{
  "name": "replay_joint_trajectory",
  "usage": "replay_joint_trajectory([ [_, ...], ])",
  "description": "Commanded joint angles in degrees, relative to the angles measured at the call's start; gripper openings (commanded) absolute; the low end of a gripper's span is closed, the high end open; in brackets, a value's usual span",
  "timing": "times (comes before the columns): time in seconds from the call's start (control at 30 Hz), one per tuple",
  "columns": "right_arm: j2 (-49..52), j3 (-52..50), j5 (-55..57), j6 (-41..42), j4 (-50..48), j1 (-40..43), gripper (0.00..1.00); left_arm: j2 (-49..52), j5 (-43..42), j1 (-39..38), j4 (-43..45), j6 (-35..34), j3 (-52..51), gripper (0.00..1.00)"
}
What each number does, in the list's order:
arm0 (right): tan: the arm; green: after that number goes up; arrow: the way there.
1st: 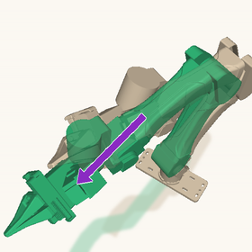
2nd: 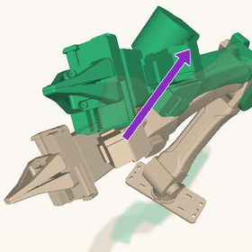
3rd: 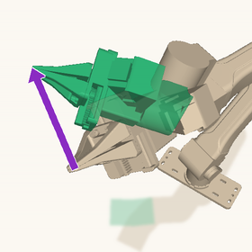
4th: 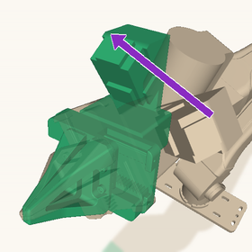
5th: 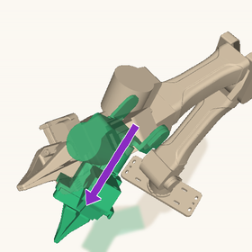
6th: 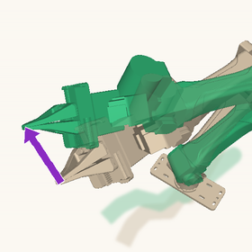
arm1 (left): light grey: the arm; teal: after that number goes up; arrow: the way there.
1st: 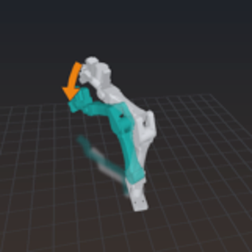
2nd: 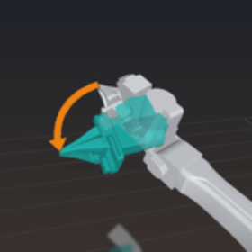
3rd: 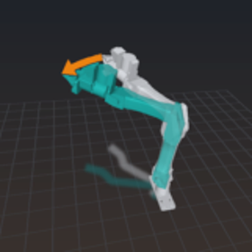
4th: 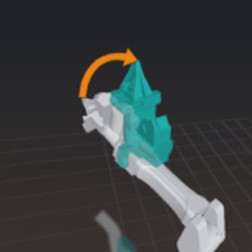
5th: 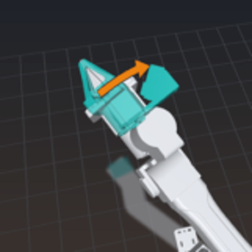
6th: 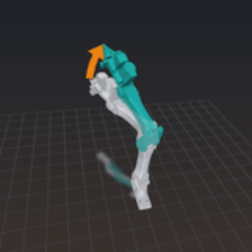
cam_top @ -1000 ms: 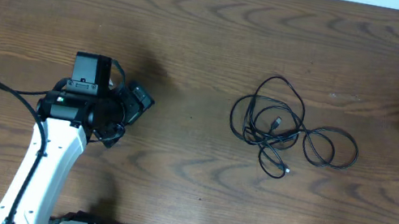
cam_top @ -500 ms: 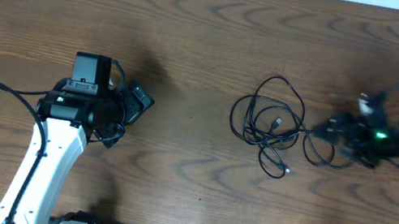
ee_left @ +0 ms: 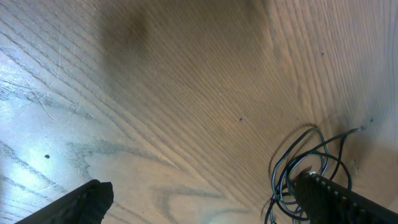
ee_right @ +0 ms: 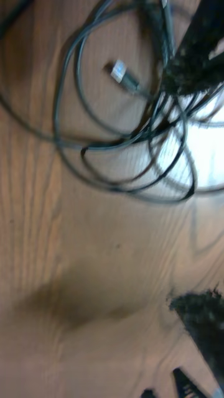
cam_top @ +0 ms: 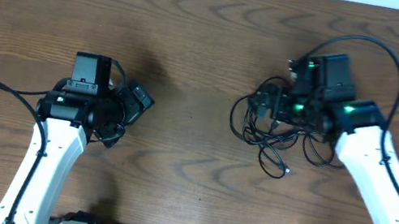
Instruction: Untangle cables
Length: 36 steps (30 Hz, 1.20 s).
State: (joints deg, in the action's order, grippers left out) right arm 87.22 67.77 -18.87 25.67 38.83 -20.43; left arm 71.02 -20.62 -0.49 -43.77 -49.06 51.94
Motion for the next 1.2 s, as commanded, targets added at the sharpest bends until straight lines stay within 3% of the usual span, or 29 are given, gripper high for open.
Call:
replay_joint_trajectory([
  [0.0,2.75,-0.13,3.34,7.08,-1.16,-3.37,0.86,-0.28,0.81,-0.13,-0.33,0.59,-0.33,0.98],
  [0.23,12.26,-0.13,3.3,21.88,-2.27,-7.39,0.73,-0.28,0.81,-0.13,-0.35,0.59,-0.33,0.98],
  [0.33,15.67,-0.13,2.86,23.06,-4.33,-7.98,0.59,-0.28,0.81,-0.13,-0.33,0.59,-0.33,0.98],
  [0.43,16.61,-0.11,-0.55,19.87,-6.32,-8.02,0.25,-0.28,0.81,-0.13,-0.35,0.59,-0.33,0.98],
  [0.53,15.02,0.04,-6.29,13.55,-6.8,-7.74,0.01,-0.28,0.81,-0.13,-0.35,0.59,-0.33,0.98],
  [0.9,-7.45,0.07,-6.82,-6.1,-10.01,-8.81,0.01,-0.28,0.81,-0.13,-0.33,0.59,-0.33,0.98],
  [1.17,-13.51,0.04,-7.39,-5.75,-13.44,-10.01,0.01,-0.28,3.76,-0.09,1.57,-1.44,-0.33,0.98],
])
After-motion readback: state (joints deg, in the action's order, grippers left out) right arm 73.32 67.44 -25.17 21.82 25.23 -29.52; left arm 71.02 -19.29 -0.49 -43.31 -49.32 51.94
